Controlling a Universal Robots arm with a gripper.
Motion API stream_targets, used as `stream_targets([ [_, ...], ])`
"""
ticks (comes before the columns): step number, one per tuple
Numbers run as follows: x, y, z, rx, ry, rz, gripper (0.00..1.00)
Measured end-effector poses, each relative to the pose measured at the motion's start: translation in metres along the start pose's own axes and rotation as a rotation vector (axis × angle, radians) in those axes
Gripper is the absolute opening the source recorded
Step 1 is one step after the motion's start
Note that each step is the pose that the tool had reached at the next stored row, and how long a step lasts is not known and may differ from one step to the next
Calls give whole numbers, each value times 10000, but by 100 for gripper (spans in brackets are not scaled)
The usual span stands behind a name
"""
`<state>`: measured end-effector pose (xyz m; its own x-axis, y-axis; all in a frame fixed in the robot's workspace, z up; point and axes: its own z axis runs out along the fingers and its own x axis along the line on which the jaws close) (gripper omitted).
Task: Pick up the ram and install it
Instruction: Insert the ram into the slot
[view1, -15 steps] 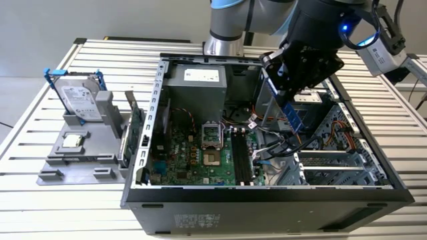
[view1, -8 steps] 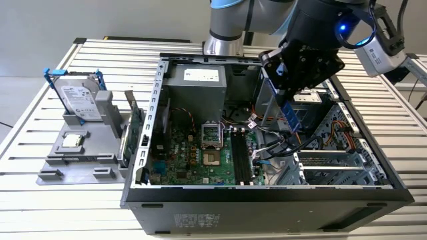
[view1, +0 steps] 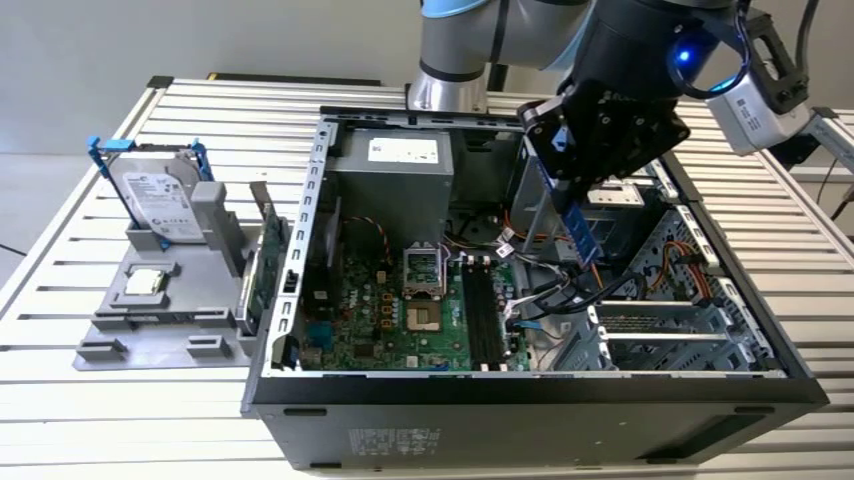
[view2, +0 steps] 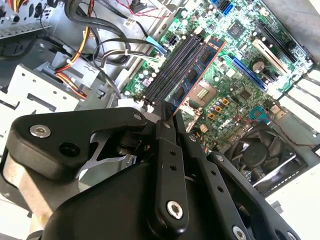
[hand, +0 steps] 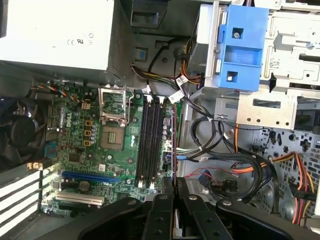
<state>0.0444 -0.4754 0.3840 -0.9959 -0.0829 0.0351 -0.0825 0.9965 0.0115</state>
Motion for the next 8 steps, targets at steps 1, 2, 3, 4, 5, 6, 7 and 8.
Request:
stream_targets([
  [1, 0, 0, 3, -1, -1, -1, 0],
  [2, 0, 0, 8, -2, 0, 0, 0],
  [3, 0, 0, 11, -1, 0, 0, 0],
  [4, 1, -1, 16, 0, 0, 0, 0],
  [5, 1, -1, 21, 0, 0, 0, 0],
  [6, 1, -1, 26, -1, 0, 0, 0],
  [7, 1, -1, 32, -1, 0, 0, 0],
  [8, 1, -1, 37, -1, 0, 0, 0],
])
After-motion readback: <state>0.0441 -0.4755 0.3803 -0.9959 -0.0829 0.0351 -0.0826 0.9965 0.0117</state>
